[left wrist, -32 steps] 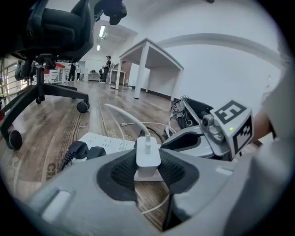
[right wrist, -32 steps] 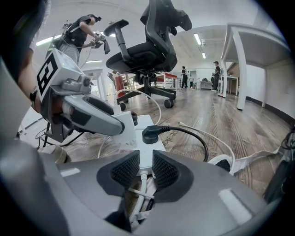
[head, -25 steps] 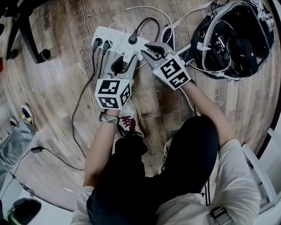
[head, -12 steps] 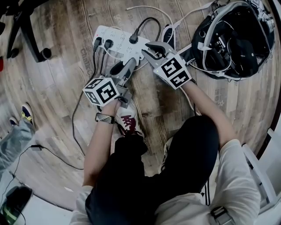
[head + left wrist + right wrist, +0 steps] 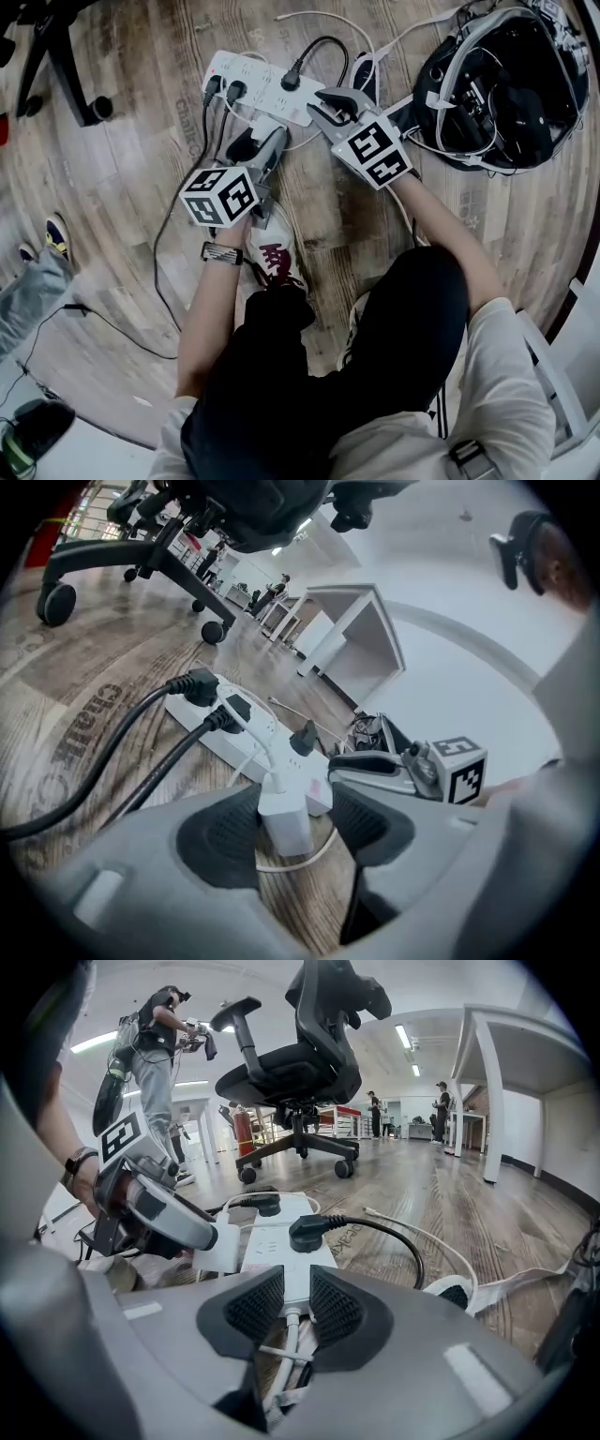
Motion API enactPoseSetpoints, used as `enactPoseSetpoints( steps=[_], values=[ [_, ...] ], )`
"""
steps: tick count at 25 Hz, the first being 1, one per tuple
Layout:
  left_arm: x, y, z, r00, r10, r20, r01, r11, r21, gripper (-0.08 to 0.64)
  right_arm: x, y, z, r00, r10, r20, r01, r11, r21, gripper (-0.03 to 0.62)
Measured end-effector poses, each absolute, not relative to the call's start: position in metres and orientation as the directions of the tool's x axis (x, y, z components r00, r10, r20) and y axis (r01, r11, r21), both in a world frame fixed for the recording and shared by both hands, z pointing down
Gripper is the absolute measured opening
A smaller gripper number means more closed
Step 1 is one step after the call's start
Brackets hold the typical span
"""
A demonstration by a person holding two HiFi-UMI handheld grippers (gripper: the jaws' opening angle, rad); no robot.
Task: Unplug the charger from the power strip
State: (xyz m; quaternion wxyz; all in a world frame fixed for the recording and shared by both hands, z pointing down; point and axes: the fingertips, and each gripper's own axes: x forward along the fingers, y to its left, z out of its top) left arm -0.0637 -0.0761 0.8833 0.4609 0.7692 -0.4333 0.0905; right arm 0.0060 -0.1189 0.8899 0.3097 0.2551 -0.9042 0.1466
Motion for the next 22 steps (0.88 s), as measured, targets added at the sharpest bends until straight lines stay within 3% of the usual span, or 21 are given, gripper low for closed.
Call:
enactPoseSetpoints(
  steps=[10, 18, 22],
  values=[
    [-0.087, -0.072, 0.883, 0.435, -0.615, 0.658, -0.9, -0.26, 0.351, 0.235, 0.006, -0.119, 0.886, -0.669, -0.405, 0.623, -0.554, 0.831, -0.056, 0.073],
    [-0.1, -0.081, 0.854, 0.354, -0.696, 0.625, -0.932, -0.32, 0.172, 0.228, 0.002, -0.121, 0.865, -0.701, -0.435, 0.565, -0.551, 0.833, -0.043, 0.067],
    [-0.097, -0.089, 0.837, 0.365, -0.714, 0.597, -0.921, -0.369, 0.123, 0.192, 0.009, -0.129, 0.848, -0.694, -0.481, 0.535, -0.579, 0.815, -0.017, 0.041]
  ],
)
